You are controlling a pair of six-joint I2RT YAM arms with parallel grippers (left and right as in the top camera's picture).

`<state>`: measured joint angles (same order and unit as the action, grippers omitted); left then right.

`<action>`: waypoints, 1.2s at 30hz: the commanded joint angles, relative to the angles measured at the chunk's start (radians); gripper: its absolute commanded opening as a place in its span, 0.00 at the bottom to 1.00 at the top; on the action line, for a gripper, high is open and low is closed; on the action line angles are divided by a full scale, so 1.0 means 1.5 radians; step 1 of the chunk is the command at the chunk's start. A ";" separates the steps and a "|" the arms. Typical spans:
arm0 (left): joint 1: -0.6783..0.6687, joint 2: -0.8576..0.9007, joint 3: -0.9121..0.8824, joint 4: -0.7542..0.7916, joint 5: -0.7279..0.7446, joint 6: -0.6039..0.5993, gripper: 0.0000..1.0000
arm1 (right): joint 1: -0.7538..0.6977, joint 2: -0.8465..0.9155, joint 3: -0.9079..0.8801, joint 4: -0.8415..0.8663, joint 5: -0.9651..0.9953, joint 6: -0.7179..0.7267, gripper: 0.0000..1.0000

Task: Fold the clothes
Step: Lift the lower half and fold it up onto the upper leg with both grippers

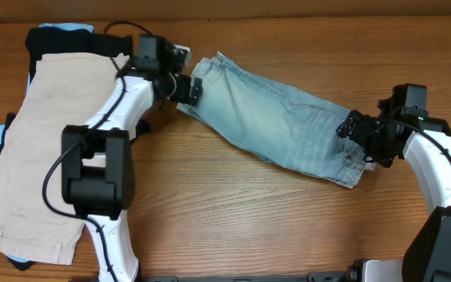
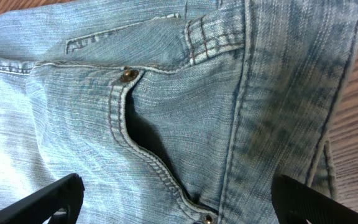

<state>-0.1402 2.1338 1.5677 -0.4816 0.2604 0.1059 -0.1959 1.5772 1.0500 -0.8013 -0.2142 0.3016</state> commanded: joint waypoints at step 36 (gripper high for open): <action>0.031 0.070 0.047 -0.355 -0.093 -0.209 0.79 | -0.049 0.073 -0.011 0.082 0.008 -0.015 0.86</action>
<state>-0.1028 2.2028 1.6470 -0.9855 0.1936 -0.2146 -0.2718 1.6321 1.0428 -0.7094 -0.1555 0.3382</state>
